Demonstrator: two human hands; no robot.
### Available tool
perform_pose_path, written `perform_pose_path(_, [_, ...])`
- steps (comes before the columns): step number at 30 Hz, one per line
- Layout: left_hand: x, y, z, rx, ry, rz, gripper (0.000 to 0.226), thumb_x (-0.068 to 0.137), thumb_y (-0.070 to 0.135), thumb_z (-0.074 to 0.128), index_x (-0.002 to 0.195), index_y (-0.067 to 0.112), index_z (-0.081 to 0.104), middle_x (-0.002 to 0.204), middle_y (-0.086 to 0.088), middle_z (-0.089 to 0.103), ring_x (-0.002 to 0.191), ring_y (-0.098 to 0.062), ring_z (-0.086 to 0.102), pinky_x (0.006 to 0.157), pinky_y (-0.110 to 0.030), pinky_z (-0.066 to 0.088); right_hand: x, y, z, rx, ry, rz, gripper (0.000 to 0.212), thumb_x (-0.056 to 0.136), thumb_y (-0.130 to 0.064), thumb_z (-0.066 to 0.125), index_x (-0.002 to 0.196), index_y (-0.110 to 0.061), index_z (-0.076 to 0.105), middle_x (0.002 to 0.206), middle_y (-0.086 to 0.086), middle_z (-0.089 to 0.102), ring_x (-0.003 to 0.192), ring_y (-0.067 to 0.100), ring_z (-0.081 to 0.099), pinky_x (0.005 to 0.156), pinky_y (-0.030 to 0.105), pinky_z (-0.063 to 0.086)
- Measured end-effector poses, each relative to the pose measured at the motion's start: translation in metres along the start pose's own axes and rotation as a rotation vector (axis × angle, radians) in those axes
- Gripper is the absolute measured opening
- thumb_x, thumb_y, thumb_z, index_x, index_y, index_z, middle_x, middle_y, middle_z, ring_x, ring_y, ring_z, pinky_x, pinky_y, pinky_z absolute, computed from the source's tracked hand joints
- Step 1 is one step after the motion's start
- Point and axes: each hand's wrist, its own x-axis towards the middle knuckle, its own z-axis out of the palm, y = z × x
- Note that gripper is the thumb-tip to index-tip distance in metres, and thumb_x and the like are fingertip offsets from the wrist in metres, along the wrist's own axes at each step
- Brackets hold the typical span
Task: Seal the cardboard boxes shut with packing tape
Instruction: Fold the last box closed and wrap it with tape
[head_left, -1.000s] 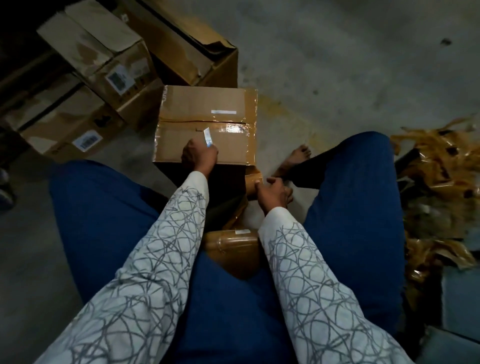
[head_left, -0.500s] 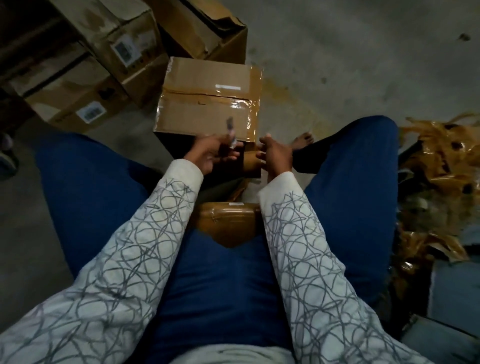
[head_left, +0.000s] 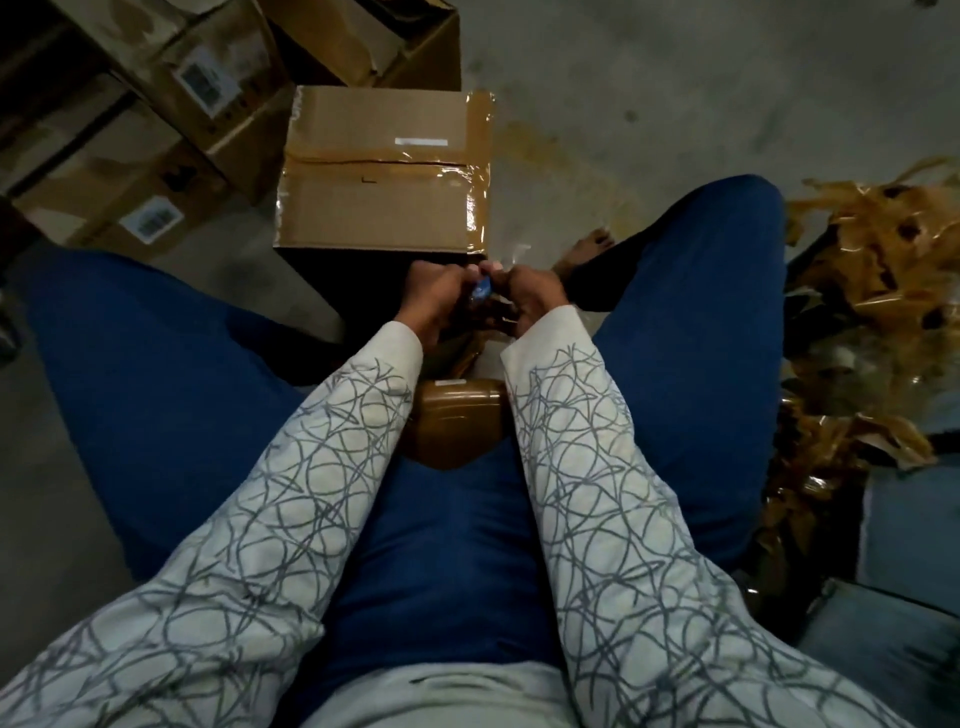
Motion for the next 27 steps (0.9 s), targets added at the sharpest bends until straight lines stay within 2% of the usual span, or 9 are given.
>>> perform_pose_path(3, [0.027,-0.008,-0.004,0.2,0.251,0.122,0.011,0.087,0.021,0.065,0.084,0.015,0.074,0.08,-0.002,0.074,0.07,-0.012,0.07,0.063,-0.022,0.054,0.011,0.004,-0.007,-0.095,0.031,-0.087,0.033,0.106,-0.018,0.047,0.131,0.001,0.055,0.101,0.013,0.062,0.089,0.027,0.063,0.085,0.044,0.058])
perform_pose_path(6, [0.043,-0.014,-0.005,0.308,0.104,0.037,0.05,0.085,0.024,0.072,0.132,0.013,0.057,0.123,-0.005,0.065,0.109,-0.021,0.063,0.091,-0.037,0.055,0.027,0.015,-0.009,-0.161,0.016,-0.116,0.04,0.105,-0.017,0.046,0.133,0.012,0.05,0.124,0.028,0.059,0.118,0.042,0.06,0.099,0.052,0.052])
perform_pose_path(9, [0.043,-0.018,0.004,0.124,-0.098,-0.088,0.078,0.089,0.026,0.073,0.152,0.011,0.03,0.137,-0.012,0.057,0.114,-0.028,0.063,0.068,-0.034,0.053,0.023,0.012,-0.007,-0.115,0.233,-0.182,0.023,0.099,-0.018,0.059,0.105,0.003,0.067,0.101,0.021,0.068,0.093,0.036,0.068,0.087,0.05,0.059])
perform_pose_path(11, [0.043,-0.025,0.011,0.025,-0.139,-0.106,0.069,0.094,0.024,0.068,0.15,0.006,0.033,0.131,-0.017,0.061,0.097,-0.021,0.07,0.052,-0.03,0.05,0.023,0.009,-0.007,0.102,0.317,-0.134,0.02,0.098,-0.021,0.063,0.08,-0.01,0.064,0.083,0.009,0.069,0.069,0.024,0.07,0.069,0.044,0.063])
perform_pose_path(14, [0.035,-0.029,0.018,-0.041,-0.122,-0.08,0.042,0.099,0.016,0.06,0.135,-0.004,0.05,0.114,-0.018,0.065,0.07,-0.015,0.067,0.037,-0.022,0.045,0.027,0.006,-0.007,0.261,0.274,-0.157,0.023,0.102,-0.02,0.055,0.083,-0.009,0.061,0.09,0.015,0.071,0.069,0.027,0.073,0.068,0.045,0.063])
perform_pose_path(18, [0.041,-0.032,0.015,-0.051,0.0,-0.03,0.052,0.089,0.02,0.071,0.133,0.001,0.049,0.117,-0.013,0.063,0.083,-0.016,0.061,0.047,-0.022,0.046,0.026,0.005,-0.009,0.172,0.244,-0.205,0.026,0.104,-0.011,0.043,0.118,0.003,0.06,0.102,0.022,0.067,0.067,0.022,0.067,0.054,0.031,0.056])
perform_pose_path(21, [0.037,-0.031,0.009,-0.097,0.003,-0.027,0.05,0.086,0.017,0.074,0.128,0.0,0.054,0.11,-0.014,0.064,0.09,-0.023,0.063,0.054,-0.026,0.05,0.017,0.0,-0.015,0.054,0.173,-0.256,0.037,0.105,-0.001,0.034,0.137,0.016,0.043,0.125,0.037,0.056,0.065,0.016,0.054,0.059,0.026,0.049])
perform_pose_path(24, [0.03,-0.031,0.006,-0.181,-0.106,-0.138,0.036,0.091,0.024,0.069,0.121,0.005,0.064,0.107,-0.017,0.07,0.088,-0.027,0.069,0.058,-0.034,0.058,0.01,-0.009,-0.015,0.166,0.101,-0.239,0.026,0.105,-0.004,0.034,0.106,0.001,0.059,0.089,0.017,0.058,0.069,0.016,0.053,0.065,0.028,0.048])
perform_pose_path(27, [0.032,-0.033,0.005,-0.143,-0.123,-0.184,0.037,0.091,0.027,0.069,0.123,0.008,0.065,0.117,-0.018,0.069,0.097,-0.031,0.068,0.073,-0.04,0.06,0.007,-0.021,-0.017,0.09,0.123,-0.314,0.017,0.103,-0.01,0.047,0.098,-0.01,0.063,0.09,0.008,0.067,0.07,0.018,0.066,0.058,0.028,0.053])
